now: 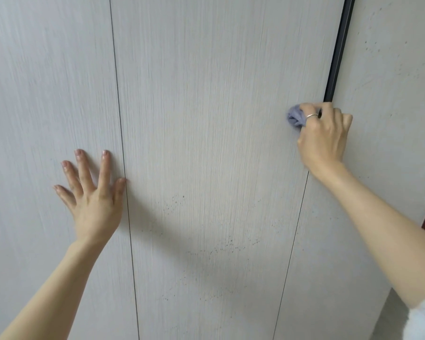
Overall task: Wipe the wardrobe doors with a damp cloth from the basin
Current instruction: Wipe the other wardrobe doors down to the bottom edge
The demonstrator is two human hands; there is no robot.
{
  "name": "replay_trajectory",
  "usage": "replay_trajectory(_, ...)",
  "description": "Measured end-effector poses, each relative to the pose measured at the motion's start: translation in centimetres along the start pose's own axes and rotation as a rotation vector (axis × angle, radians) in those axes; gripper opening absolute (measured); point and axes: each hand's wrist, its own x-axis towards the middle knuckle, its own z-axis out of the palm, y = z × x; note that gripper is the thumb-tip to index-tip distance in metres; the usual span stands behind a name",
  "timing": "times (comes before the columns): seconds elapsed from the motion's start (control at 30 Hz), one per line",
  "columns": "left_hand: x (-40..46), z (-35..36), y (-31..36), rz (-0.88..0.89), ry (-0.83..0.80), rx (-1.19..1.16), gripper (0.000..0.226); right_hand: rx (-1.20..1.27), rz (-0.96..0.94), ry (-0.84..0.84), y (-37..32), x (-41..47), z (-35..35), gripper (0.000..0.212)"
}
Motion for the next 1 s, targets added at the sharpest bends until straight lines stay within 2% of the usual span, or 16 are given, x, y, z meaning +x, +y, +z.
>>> replay_trajectory(0.07, 0.0, 0.0, 0.0, 0.0, 0.006, -0.005, 0.058, 0.024, 0.005, 0.023, -0.2, -2.3, 0.4, 0.04)
replay_trajectory(0.17, -0.4, 0.3, -0.1, 0.002, 0.012, -0.007, 0.057, 0.098, -0.068, 0.0, 0.0, -11.6, 1.2, 0.038)
replay_trajectory(0.3, -1.1, 0.6, -0.1, -0.01, 0.009, -0.006, 0.056, 0.148, -0.073, -0.273, 0.6, -22.1, 1.6, 0.038)
replay_trajectory(0.4, -1.3, 0.6, -0.2, -0.015, 0.008, -0.012, 0.055, 0.181, -0.092, -0.322, 0.9, -20.6, 1.7, 0.04)
replay_trajectory(0.53, -1.3, 0.8, -0.2, -0.012, 0.003, -0.015, 0.055, 0.223, -0.01, -0.146, 0.6, -13.3, 1.8, 0.04)
replay_trajectory(0.63, -1.7, 0.9, -0.2, -0.026, 0.003, -0.014, 0.056, 0.268, 0.012, -0.096, 0.0, -11.6, 2.2, 0.041)
replay_trajectory(0.73, -1.7, 1.0, -0.3, -0.03, -0.006, -0.011, 0.056, 0.318, -0.054, -0.164, -0.6, -17.3, 2.3, 0.05)
replay_trajectory(0.87, -1.7, 1.0, -0.2, -0.035, -0.029, -0.012, 0.056, 0.386, -0.266, -0.396, -0.9, -23.3, 1.9, 0.057)
replay_trajectory(0.93, -1.8, 0.9, -0.2, -0.041, -0.026, -0.01, 0.056, 0.41, -0.297, -0.395, -0.9, -21.1, 2.0, 0.056)
replay_trajectory(1.0, -1.8, 0.8, -0.1, -0.039, -0.027, -0.007, 0.056, 0.441, -0.2, -0.281, -1.3, -16.8, 2.2, 0.053)
